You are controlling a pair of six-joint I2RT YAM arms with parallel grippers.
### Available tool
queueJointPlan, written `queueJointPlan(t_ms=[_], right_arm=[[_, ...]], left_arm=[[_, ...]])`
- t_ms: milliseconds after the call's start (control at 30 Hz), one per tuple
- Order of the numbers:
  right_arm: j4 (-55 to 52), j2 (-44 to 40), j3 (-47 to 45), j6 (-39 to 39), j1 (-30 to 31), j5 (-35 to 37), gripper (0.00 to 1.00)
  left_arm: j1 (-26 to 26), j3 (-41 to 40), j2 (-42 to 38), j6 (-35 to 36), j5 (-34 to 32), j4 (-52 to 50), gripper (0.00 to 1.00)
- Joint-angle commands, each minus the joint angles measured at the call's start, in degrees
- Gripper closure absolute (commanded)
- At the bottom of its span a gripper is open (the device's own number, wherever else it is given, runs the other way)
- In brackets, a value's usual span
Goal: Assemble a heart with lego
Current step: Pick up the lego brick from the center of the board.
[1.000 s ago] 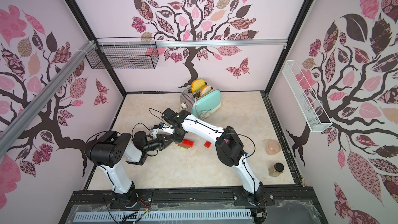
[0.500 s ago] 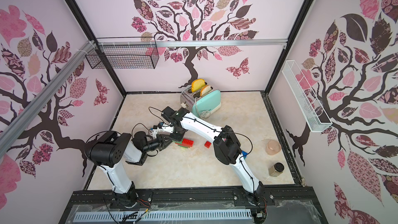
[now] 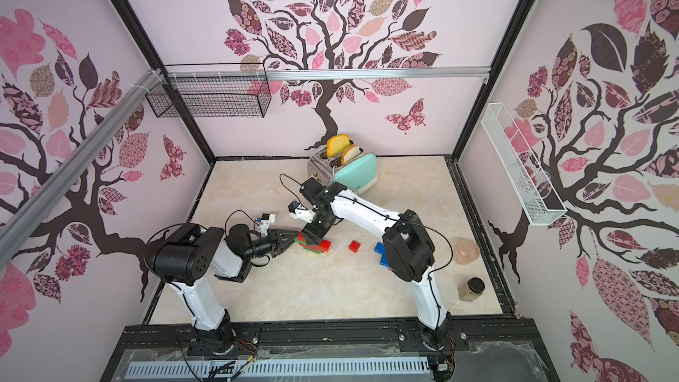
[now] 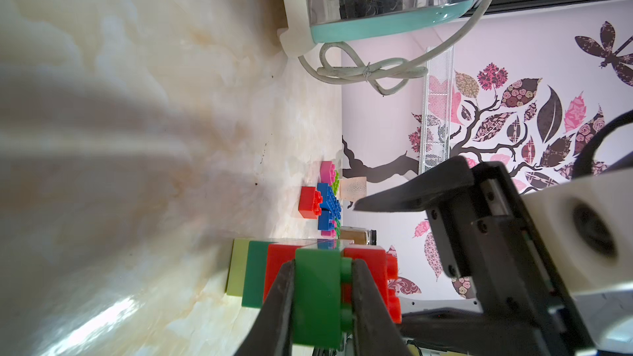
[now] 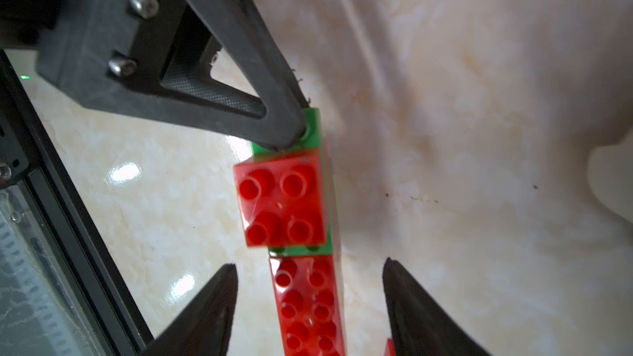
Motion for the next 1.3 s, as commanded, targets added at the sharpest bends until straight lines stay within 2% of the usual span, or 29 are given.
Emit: queueJointPlan(t_ms=[0,267,400,500,733,1033,1100,1267], right_arm=[[1.6,-4.7,-3.6,1.9,-1.1,2.4,0.24],[12.0,-13.6,-20.8,7.6,-4.6,8.1,0.22],[16.6,-13.9,-26.1,11.0,-5.2,15.6,0.22],[19.6,-12.4,-28.5,12.4,-5.4,18.7,0.22],[19.8,-9.4,-28.8,12.3,-6.6,17.4,0.24],[18.1,-10.2,-30.9,12.2,-6.6,15.4,0.29],[17.6,-9.6,-31.1,12.1,-6.6,14.7,0.31],[17.6,-10.1,-31.9,12.6,-6.6,14.3,0.47]], left_arm=[[-0.2,-0.2,0.2,1.0,-0.2,0.5,0.87],[-0.2,0.2,0.5,1.0,-0.2,0.5,0.87],[-0.2,0.3,0.6,1.0,-0.2,0.5,0.87],[-0.2,0.2,0.5,0.8,-0.3,0.5,0.87],[-0.1,-0.1,0.4,0.9,-0.3,0.5,0.87],[-0.3,0.0,1.0,0.9,-0.2,0.5,0.87],[-0.2,0.0,0.9,0.9,-0.2,0.5,0.87],[-0.3,-0.2,0.9,0.9,-0.2,0.4,0.87]])
